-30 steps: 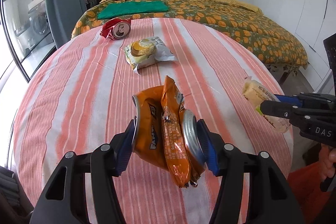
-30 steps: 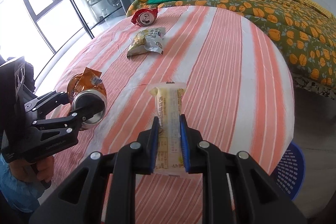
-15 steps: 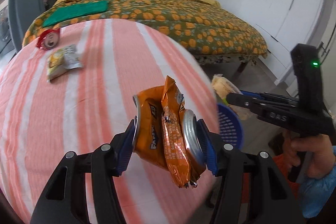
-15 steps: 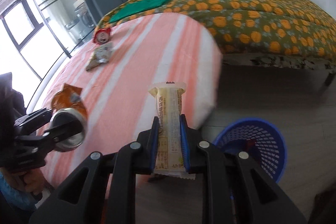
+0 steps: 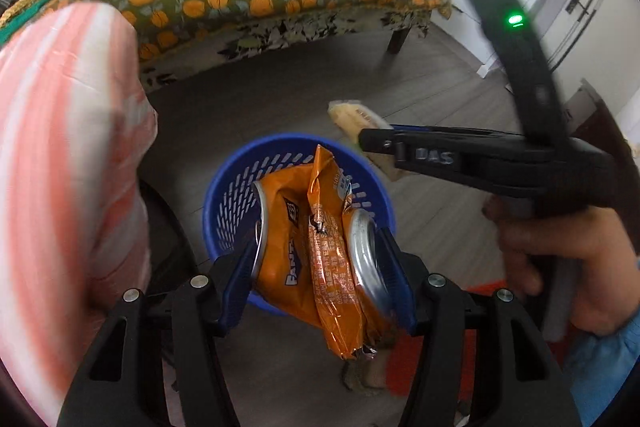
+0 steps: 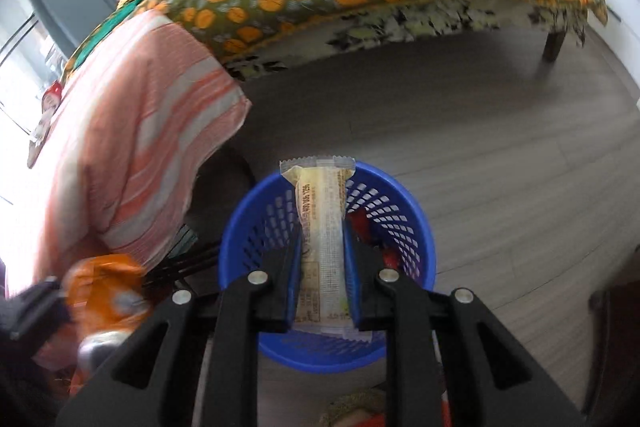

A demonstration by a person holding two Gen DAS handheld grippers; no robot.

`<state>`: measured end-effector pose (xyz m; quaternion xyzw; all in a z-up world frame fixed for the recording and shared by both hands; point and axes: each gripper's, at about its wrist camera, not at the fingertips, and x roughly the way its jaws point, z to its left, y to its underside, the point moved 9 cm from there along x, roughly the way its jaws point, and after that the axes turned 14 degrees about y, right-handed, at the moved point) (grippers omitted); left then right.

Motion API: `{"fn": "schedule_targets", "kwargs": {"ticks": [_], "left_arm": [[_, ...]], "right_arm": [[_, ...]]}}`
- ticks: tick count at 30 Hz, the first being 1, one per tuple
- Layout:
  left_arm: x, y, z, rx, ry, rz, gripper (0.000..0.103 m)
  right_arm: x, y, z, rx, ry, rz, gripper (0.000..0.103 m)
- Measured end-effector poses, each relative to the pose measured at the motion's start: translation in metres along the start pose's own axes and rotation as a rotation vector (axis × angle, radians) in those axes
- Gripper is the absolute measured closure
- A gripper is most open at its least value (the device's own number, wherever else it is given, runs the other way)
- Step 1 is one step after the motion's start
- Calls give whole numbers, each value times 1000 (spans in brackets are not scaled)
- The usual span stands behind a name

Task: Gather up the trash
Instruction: 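Open both grippers to drop can and snack bar into the wastebasket, then move both grippers back over the table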

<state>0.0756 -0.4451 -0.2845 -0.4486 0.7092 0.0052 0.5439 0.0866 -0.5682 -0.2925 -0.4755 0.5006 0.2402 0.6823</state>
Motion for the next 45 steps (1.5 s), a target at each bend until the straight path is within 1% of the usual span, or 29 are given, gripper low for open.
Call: {"fn": "schedule_targets", "kwargs": {"ticks": [2,4,5,6,7,10,11,12,13,14,18,22,24,26,29,32,37,41,42,45], "left_arm": [[22,-3,12,-32,-1,14,43],[43,-8,23,-56,-4,19,42],[51,-9,28,-66,-10,22,37],[61,-11,35,-80,-18,30,34],[68,-14,40,-90,-25,36,30],[72,-14,49,-119,-45,44,28],[68,-14,49,-119,-44,37,25],[66,-17,49,-112,-49,31,23],[60,-12,47,-102,-56,29,22],[55,-8,44,-94,-55,27,22],[28,1,22,-51,1,14,21],[-14,16,-8,20,59,-11,19],[-37,23,-15,46,62,-28,19],[-66,30,-19,62,63,-61,18],[-105,39,-9,56,53,-116,15],[-142,51,14,22,16,-161,14],[-198,74,79,-90,-93,-219,14],[-242,88,142,-172,-200,-265,14],[-256,91,164,-201,-241,-281,14],[-289,99,216,-268,-318,-305,14]], "right_arm": [[10,0,-9,27,-10,11,84],[19,-2,-15,55,-20,20,79],[21,-1,-16,63,-24,22,73],[23,-2,-16,72,-31,24,60],[24,-2,-18,83,-35,25,56],[24,-3,-22,115,-39,27,55],[21,-3,-24,127,-37,26,53],[19,-5,-26,138,-31,20,42],[14,-7,-29,152,-23,6,36],[11,-8,-31,163,-16,-9,34],[-1,-11,-36,187,17,-44,26],[-16,-11,-29,168,49,-87,25],[-28,-11,-19,130,73,-129,25],[-39,-11,-8,87,97,-172,25],[-58,-10,14,29,119,-240,25],[-75,-4,46,-12,98,-289,25],[-99,13,113,-121,41,-343,25],[-108,30,168,-229,-14,-340,25],[-109,33,180,-253,-25,-336,25],[-111,40,215,-321,-59,-318,25]]}}
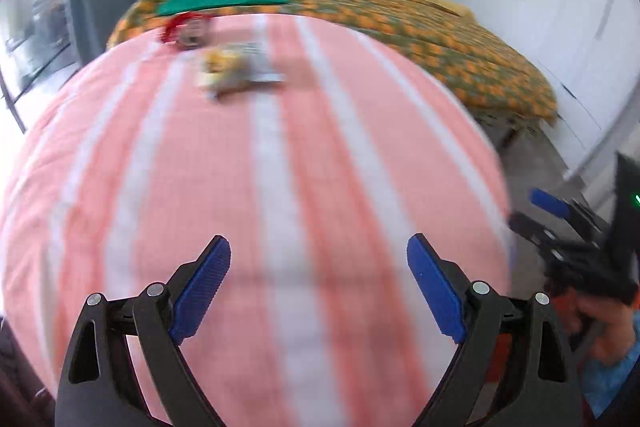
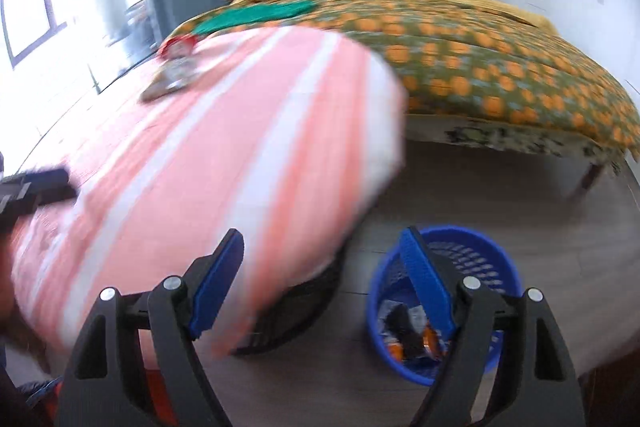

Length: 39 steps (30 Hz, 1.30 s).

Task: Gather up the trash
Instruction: 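Move both grippers back over the table, then grasp the white-yellow snack packet with the right gripper while the left gripper reaches the red can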

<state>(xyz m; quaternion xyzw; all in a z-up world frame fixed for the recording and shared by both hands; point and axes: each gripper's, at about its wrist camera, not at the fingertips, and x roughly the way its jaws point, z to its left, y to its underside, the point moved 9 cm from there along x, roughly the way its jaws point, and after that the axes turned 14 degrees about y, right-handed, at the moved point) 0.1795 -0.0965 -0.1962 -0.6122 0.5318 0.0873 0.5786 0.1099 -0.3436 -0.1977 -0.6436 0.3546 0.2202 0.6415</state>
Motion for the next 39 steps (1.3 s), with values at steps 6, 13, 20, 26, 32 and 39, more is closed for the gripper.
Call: {"fn": "schedule_targets", "kwargs": {"ticks": [6,13,20,26,32,39], "left_arm": [[-17,-19,103,-76,-176,10,14],[-17,-18,147,-83,-233,23,13],[-15,-18,148,-87,-240,24,9],[-12,-20,150,-93,-237,26,7],[-12,-20,150,-94,-236,26,6],[-12,-20,150,-94,-237,26,6]], "right_arm": [[2,-27,64,-82,-80,17,25],[6,-56,143,-151,-172,61,22],[45,-101,196,-205,-175,73,12],[86,-158,236,-147,-192,44,5],[123,-168,269,-253,-134,74,5],[128,-169,257,-221,-151,89,37]]}}
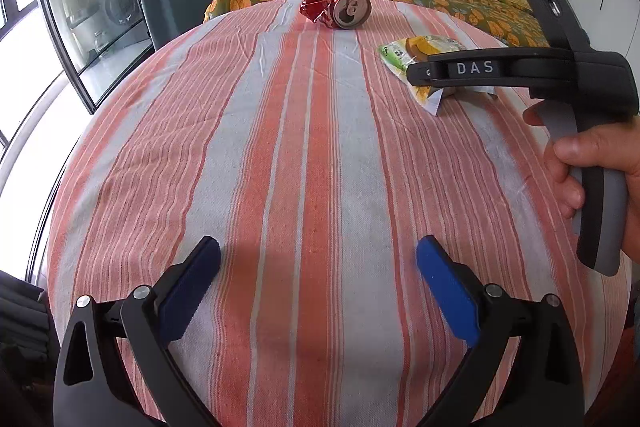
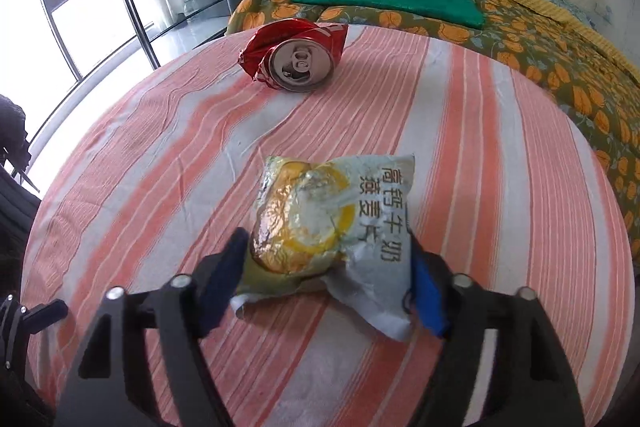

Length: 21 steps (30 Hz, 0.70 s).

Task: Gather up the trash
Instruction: 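Grasp the white-yellow snack packet with the right gripper while the left gripper reaches the red can, then grasp the red crushed cola can with the left gripper and lift it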

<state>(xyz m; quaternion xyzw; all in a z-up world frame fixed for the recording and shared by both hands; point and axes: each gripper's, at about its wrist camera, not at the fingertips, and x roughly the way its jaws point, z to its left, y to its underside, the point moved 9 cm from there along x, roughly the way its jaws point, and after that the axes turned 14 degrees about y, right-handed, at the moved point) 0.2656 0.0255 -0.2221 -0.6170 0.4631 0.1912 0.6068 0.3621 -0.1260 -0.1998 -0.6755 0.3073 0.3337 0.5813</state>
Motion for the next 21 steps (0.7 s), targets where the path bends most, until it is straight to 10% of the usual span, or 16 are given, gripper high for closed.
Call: {"fn": "schedule_targets", "kwargs": {"ticks": [15,21], "left_arm": [[0,-1,0,-2,7,-2,6],[4,-8,-7,62,64,22,6]], "right_arm": [[-77,83,-62,-28,28,-53,47],[-71,109,-63,24,9,-29,15]]}}
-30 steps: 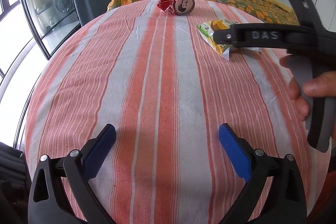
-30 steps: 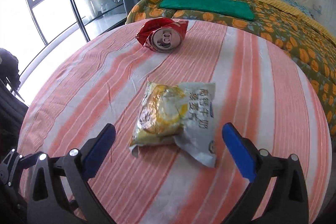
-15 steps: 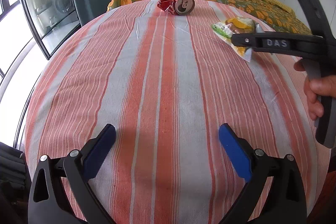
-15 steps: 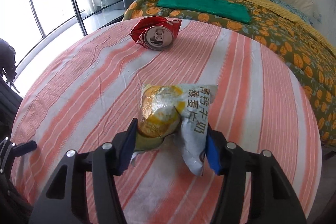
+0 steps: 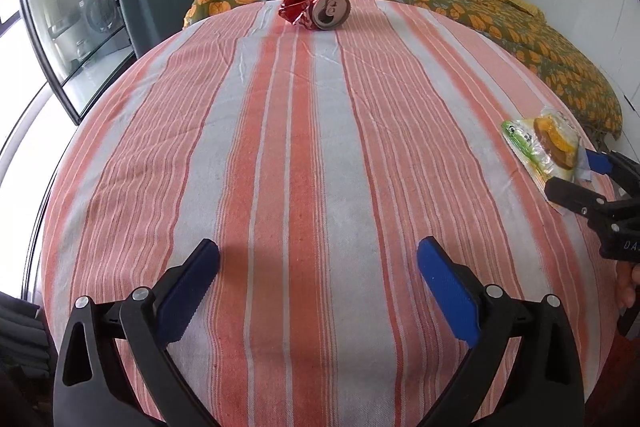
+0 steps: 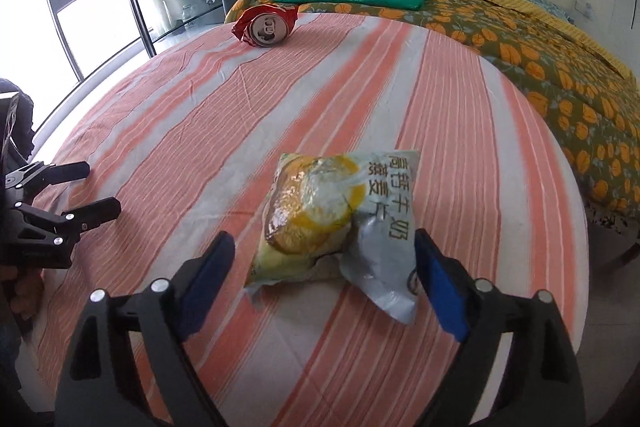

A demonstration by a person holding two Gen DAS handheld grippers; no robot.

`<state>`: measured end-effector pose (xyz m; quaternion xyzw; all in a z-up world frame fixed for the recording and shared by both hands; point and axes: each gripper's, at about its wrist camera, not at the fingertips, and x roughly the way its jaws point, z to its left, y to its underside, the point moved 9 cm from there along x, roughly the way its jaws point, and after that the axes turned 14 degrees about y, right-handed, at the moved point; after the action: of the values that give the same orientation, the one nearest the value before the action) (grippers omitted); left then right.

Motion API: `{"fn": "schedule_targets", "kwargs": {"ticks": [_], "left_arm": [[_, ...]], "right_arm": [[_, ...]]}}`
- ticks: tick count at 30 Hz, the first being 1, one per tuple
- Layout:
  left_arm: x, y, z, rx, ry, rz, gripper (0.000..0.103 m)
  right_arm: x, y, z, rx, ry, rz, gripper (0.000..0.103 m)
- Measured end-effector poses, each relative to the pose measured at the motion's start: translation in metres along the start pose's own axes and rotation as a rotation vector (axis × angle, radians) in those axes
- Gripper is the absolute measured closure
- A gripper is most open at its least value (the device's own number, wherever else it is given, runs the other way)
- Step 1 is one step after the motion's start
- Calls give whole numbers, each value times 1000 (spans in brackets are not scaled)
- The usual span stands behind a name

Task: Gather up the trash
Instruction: 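Grasp the red crushed cola can with the left gripper and lift it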

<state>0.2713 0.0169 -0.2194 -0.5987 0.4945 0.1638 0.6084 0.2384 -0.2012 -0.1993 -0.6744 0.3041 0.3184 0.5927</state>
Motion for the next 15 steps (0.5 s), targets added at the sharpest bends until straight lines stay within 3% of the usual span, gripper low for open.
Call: {"fn": "schedule_targets", "kwargs": {"ticks": [5,9,15], "left_arm": [[10,-38,10,63,50,-3,6],[27,-107,29,158,85,-68,6],[79,-195,56,247,71,-71,6]], "right_arm": [[8,4,1,14,-12,40,12],[9,6,3,-2,-7,46,8],[11,7,6,-25,13,51,6]]}}
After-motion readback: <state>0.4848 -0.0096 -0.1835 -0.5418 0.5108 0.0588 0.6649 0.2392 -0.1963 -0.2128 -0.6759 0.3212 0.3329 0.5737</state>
